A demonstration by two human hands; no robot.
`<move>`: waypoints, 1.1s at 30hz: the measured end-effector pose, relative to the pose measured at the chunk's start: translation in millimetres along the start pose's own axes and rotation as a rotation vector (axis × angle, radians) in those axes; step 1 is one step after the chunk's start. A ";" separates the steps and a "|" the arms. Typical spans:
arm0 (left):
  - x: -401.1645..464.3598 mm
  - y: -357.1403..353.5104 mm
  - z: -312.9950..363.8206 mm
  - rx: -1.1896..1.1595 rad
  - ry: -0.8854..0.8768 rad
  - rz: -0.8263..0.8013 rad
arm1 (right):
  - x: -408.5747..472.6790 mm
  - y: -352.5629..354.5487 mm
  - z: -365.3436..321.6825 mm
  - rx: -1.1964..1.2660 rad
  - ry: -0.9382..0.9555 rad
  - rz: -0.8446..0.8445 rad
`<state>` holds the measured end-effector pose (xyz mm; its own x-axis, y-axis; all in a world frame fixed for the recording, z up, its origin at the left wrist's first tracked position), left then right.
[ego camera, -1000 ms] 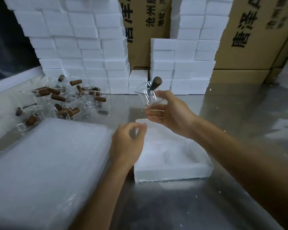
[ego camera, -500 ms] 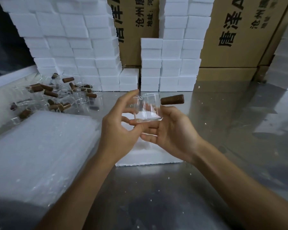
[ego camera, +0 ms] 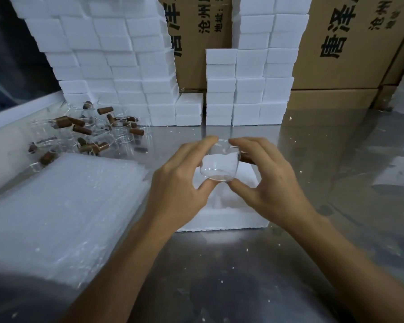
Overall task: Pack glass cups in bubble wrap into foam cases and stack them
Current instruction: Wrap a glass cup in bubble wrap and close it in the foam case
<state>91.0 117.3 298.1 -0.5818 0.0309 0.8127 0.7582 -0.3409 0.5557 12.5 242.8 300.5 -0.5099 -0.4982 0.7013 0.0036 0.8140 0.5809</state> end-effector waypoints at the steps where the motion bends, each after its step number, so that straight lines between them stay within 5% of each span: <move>1: 0.9 0.9 0.4 -0.021 0.002 -0.020 | -0.1 1.9 0.3 0.012 -0.004 0.011; 5: 2.3 22.6 -18.2 0.052 0.146 -0.030 | -0.9 11.0 4.6 0.008 -0.032 0.054; 9: -9.4 73.4 -64.1 0.518 0.508 0.102 | -2.2 15.6 6.4 0.017 -0.059 0.068; 15: -55.3 90.1 -123.3 0.642 1.019 -0.154 | -3.3 15.1 9.9 0.096 -0.115 0.074; 33: -56.3 88.1 -125.8 0.639 1.004 -0.162 | -5.9 17.5 20.5 0.192 -0.254 0.101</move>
<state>153.5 -32.6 279.2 -0.4381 -0.8128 0.3839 0.4988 0.1355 0.8560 -2.1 266.0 298.0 -0.7137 -0.3413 0.6117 -0.0848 0.9089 0.4082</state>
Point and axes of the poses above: each hand's wrist, its own x-axis towards the middle knuckle, its own y-axis out of the back of the hand, z = x × y, the point moved 9 cm from there along x, towards the middle knuckle, and after that the axes turned 10 degrees about -y, right-handed, at the moved point
